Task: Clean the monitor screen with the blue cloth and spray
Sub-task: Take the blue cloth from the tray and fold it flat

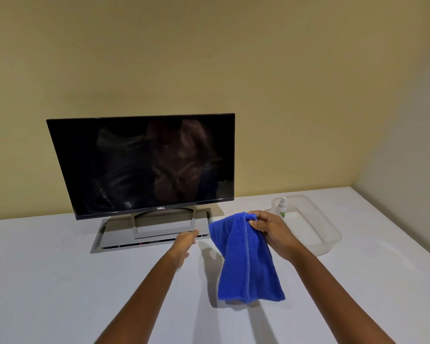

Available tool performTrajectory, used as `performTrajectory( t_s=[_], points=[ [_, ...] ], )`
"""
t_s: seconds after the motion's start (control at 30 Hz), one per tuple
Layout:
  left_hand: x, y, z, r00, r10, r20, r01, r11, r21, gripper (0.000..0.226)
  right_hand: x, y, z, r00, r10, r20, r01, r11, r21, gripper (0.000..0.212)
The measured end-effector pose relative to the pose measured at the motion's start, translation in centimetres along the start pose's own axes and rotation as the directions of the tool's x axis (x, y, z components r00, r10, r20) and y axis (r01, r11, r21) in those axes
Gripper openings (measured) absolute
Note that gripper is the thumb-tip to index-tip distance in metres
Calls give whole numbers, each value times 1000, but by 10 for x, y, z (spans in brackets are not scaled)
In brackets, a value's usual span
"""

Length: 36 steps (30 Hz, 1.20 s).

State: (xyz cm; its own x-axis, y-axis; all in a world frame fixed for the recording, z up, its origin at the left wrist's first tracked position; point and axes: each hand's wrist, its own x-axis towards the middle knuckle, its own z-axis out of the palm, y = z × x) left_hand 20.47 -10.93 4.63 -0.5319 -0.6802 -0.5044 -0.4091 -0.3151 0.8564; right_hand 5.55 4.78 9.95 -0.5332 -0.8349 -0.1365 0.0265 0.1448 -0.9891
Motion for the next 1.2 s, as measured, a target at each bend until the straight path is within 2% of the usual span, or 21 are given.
performTrajectory(
  t_s=[0.17,0.33,0.47,0.57,0.63,0.77,0.87,1.0,1.07,1.13,1.2],
  points=[
    [0,-9,6,987,-56,147,62,997,-38,52,-11,-2,0,994,12,108,-5,998,-67,23],
    [-1,-10,18,983,-7,182,18,998,-60,47,-19,-2,-5,984,19,180,-18,1000,-8,21],
    [2,-11,20,991,35,126,-34,999,-7,23,-17,6,-9,998,20,59,-21,1000,20,17],
    [7,-10,15,990,140,27,-142,986,86,26,-12,16,-12,985,-22,-173,17,999,-28,19],
    [11,-8,11,977,211,-36,-205,970,130,24,-8,22,-15,957,-99,-271,69,990,-120,27],
    [16,-1,3,939,333,-84,-296,909,292,22,-1,32,-21,943,-201,-266,113,943,-312,43],
    [17,6,-1,919,390,-61,-340,861,377,26,6,37,-28,954,-183,-239,63,898,-435,43],
    [21,23,-8,928,361,95,-369,846,384,28,12,33,-37,975,-136,-178,39,885,-463,17],
    [22,34,-13,930,288,230,-355,866,351,23,14,23,-43,983,-111,-143,32,884,-466,14],
    [25,44,-20,910,185,370,-322,879,353,21,19,13,-52,998,-14,-68,-21,878,-478,18],
    [30,51,-26,880,65,470,-275,877,394,26,25,4,-62,981,183,58,-131,861,-491,20]
  ],
)
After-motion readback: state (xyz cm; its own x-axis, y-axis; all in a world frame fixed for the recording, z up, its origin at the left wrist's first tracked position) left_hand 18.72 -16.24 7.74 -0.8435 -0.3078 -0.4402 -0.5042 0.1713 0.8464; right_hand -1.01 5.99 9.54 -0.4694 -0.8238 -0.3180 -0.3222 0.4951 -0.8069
